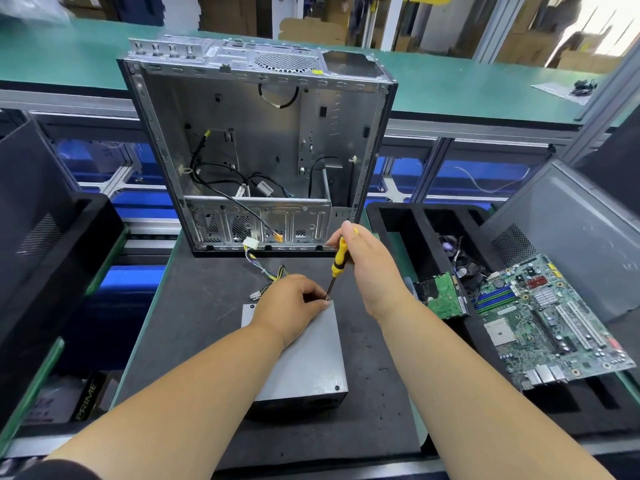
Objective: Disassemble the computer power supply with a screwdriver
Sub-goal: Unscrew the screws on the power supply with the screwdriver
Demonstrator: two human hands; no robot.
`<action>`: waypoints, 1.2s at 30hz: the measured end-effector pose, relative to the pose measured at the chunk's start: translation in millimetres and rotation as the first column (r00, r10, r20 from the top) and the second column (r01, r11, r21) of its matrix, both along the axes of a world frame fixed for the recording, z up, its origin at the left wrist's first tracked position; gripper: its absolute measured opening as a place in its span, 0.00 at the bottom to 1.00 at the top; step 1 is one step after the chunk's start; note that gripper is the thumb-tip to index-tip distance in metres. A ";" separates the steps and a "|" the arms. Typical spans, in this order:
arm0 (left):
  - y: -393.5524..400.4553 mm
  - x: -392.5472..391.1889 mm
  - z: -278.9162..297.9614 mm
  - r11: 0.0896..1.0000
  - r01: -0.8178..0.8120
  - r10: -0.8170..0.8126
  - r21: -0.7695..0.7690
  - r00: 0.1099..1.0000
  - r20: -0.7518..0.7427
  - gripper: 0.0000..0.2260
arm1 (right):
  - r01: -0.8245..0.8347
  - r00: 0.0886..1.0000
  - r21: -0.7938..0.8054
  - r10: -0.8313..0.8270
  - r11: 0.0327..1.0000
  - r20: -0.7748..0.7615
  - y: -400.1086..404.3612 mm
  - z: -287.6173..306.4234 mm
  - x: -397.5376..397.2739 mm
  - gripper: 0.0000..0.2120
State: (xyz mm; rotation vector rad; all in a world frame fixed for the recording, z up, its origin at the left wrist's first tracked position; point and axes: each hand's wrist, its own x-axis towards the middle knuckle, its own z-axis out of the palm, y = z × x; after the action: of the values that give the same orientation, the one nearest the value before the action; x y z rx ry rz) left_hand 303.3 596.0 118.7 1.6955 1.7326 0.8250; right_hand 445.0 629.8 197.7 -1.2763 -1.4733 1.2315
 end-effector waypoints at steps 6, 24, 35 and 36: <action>-1.4 -0.1 1.2 0.997 -0.048 0.044 0.052 0.997 0.060 0.03 | -0.023 0.981 0.084 0.007 0.996 0.191 -2.9 10.4 8.5 0.20; -2.7 -85.9 53.6 0.973 -0.228 0.194 -0.023 0.768 0.610 0.07 | 0.155 0.958 -0.043 -0.161 0.987 -0.237 15.7 38.5 -44.8 0.11; -4.1 -124.4 81.9 0.960 -0.217 0.274 -0.178 0.586 0.762 0.08 | -0.199 0.960 0.227 0.142 0.953 0.243 8.4 31.5 -105.5 0.09; -4.6 -124.6 84.1 0.962 -0.200 0.269 -0.187 0.563 0.781 0.08 | -0.234 0.948 0.234 0.169 0.944 0.269 7.6 30.0 -109.6 0.12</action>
State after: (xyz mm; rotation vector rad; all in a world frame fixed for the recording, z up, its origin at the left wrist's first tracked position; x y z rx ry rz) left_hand 178.7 591.4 202.9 0.7769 1.2918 1.3624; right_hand 335.4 637.4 227.7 -1.1473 -1.9199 0.9866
